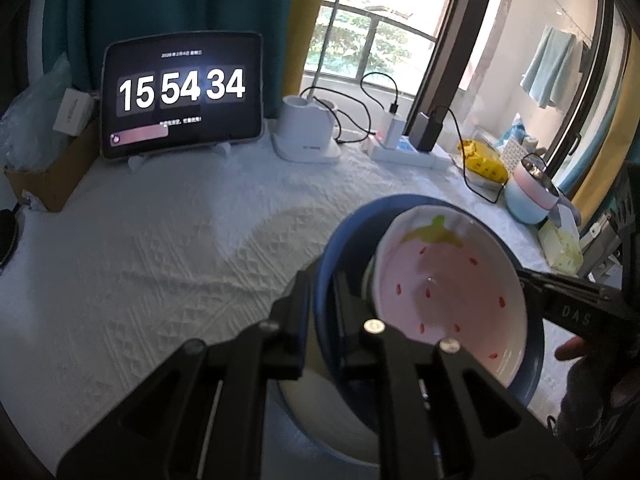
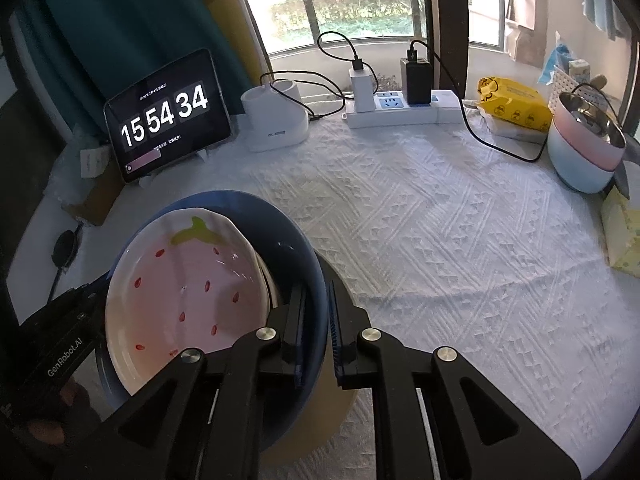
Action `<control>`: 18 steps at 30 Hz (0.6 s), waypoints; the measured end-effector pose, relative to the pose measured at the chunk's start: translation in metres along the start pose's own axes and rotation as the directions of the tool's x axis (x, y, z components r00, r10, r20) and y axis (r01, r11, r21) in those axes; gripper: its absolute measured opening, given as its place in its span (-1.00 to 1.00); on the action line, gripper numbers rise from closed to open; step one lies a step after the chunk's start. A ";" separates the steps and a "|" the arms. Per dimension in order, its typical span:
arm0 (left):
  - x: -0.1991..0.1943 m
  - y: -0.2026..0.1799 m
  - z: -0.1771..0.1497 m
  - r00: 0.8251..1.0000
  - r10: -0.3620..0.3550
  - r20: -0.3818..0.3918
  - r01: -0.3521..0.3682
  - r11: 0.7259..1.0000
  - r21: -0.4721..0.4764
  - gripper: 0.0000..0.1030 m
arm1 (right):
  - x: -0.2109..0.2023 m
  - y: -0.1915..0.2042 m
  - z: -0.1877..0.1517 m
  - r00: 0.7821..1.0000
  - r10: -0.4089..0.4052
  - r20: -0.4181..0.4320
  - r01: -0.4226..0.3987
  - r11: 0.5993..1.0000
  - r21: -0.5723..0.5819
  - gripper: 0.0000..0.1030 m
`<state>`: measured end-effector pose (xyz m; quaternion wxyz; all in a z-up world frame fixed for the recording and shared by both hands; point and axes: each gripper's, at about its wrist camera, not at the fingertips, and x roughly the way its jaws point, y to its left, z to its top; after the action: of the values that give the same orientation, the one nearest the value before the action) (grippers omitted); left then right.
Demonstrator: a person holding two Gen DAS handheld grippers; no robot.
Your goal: Organize plates and bowls
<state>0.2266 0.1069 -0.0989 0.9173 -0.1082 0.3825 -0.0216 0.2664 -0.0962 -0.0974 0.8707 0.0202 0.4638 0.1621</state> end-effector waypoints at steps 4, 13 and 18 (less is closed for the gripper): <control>-0.003 -0.002 -0.004 1.000 0.001 -0.006 -0.001 1.000 -0.001 -0.77 | -0.003 -0.001 -0.004 1.000 -0.004 -0.010 0.004 1.000 0.001 -0.74; -0.009 -0.005 -0.008 1.000 0.009 -0.011 -0.009 1.000 0.001 -0.76 | -0.011 -0.004 -0.013 1.000 -0.018 0.004 0.018 1.000 0.013 -0.59; -0.009 -0.009 -0.008 1.000 0.030 -0.003 -0.030 0.999 0.028 -0.76 | -0.010 -0.005 -0.014 1.000 -0.015 0.013 0.015 1.000 0.017 -0.59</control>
<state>0.2153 0.0981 -0.0964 0.9183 -0.0897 0.3854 -0.0132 0.2507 -0.1059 -0.0983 0.8747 0.0251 0.4596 0.1514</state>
